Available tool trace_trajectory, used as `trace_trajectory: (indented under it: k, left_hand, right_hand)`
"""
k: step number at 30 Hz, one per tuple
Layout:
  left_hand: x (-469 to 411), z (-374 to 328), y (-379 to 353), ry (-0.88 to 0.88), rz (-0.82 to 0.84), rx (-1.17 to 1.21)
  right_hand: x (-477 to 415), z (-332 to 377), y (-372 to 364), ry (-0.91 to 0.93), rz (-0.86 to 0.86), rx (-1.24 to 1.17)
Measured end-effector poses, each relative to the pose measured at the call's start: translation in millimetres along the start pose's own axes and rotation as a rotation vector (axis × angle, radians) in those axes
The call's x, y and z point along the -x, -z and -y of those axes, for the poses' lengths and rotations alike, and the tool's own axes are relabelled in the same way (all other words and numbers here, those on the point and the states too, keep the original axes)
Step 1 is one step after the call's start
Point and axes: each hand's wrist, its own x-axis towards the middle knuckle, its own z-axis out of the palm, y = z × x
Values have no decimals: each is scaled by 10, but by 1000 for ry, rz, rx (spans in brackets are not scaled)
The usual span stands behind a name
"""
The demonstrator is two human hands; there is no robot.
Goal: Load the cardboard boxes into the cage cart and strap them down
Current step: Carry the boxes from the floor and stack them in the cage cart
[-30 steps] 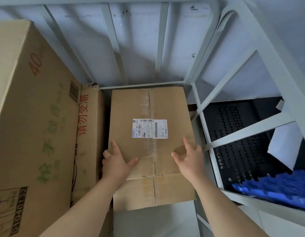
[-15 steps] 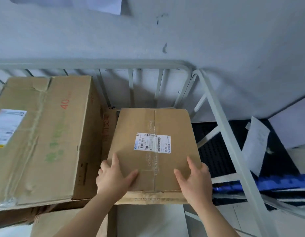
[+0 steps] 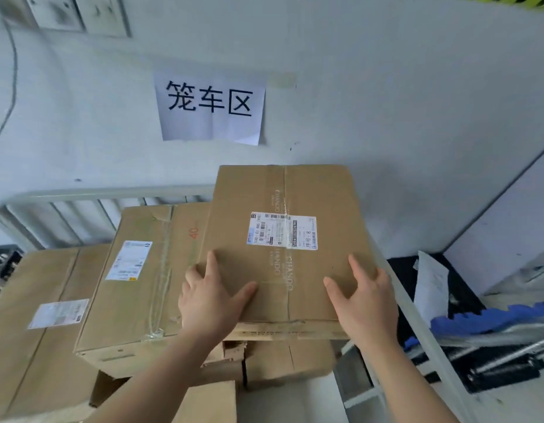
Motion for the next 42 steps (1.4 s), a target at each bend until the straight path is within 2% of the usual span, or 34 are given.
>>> trace_trajectory:
  k: [6, 10, 16, 23, 30, 42]
  left_hand:
    - [300, 315, 796, 35, -136, 76]
    - [436, 679, 1232, 145, -253, 83]
    - [592, 1495, 2005, 294, -381, -43]
    - [455, 2651, 2909, 382, -419, -186]
    - [-17, 3686, 3282, 364, -241, -278]
    - [-812, 4773, 2750, 354, 123, -226]
  right_hand:
    - [295, 708, 174, 187, -65, -83]
    - [394, 1223, 9, 299, 19, -137]
    - [847, 2146, -486, 442, 153, -228]
    - [1522, 3282, -1271, 454, 316, -319]
    - [2008, 3911, -2048, 295, 433, -307]
    - [2047, 4108, -3038, 87, 542, -64]
